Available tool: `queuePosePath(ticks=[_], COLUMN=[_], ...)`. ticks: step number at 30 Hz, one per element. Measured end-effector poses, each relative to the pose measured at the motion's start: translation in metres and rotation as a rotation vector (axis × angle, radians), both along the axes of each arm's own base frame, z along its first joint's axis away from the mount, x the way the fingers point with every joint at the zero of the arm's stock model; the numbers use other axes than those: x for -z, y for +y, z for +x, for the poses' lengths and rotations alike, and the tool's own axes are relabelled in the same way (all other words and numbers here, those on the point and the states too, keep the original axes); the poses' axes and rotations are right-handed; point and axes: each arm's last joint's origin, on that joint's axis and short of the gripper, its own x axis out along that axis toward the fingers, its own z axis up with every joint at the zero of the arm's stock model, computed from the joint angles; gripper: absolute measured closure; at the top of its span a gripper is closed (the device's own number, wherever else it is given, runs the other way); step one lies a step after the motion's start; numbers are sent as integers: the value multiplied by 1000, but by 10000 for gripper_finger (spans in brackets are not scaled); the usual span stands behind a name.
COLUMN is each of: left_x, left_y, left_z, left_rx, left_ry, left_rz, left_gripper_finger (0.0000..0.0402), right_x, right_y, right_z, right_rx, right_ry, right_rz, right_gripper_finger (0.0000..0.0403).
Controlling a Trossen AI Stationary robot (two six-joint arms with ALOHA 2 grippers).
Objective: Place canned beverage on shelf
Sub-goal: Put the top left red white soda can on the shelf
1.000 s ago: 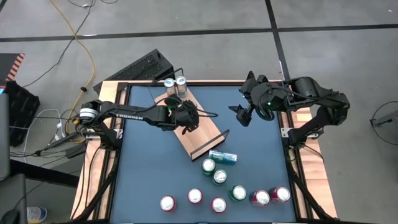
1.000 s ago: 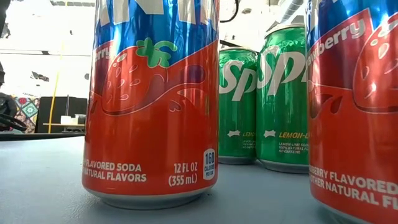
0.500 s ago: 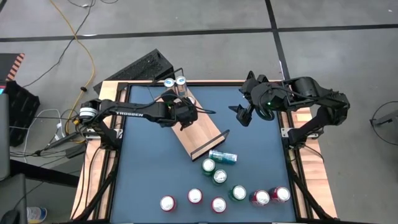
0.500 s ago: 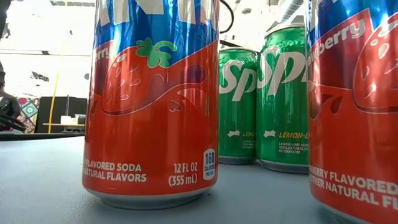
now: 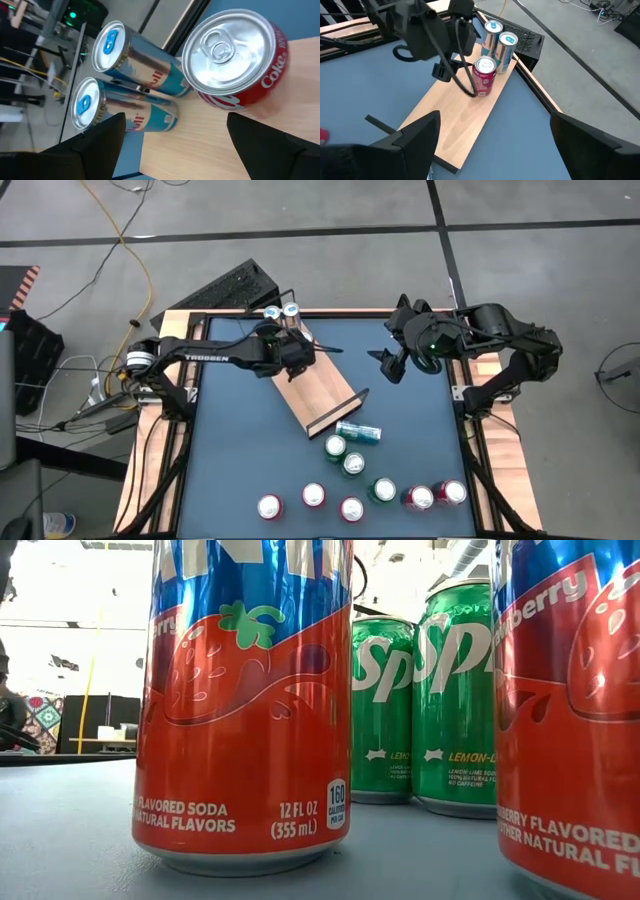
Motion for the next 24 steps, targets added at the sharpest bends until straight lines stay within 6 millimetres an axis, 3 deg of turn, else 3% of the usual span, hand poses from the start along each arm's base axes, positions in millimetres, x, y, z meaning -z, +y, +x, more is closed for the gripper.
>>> queuePosePath(ticks=[6,11,17,21,24], left_x=[-23,-44,-37,-24,-20], left_y=[-19,-28,-1,12,13], left_z=[-6,8,9,3,3], left_rx=[40,344,430,388,404], left_ry=[-160,-322,-429,-423,-445], left_rz=[-44,-121,-255,-340,-367], left_gripper_finger=[68,68,74,121,187], right_x=[0,0,0,0,0], right_y=[0,0,0,0,0], right_z=[0,0,0,0,0], right_rx=[0,0,7,10,12], right_ry=[0,0,-5,-7,-8], right_rz=[0,1,8,11,13], right_gripper_finger=[42,42,42,42,42])
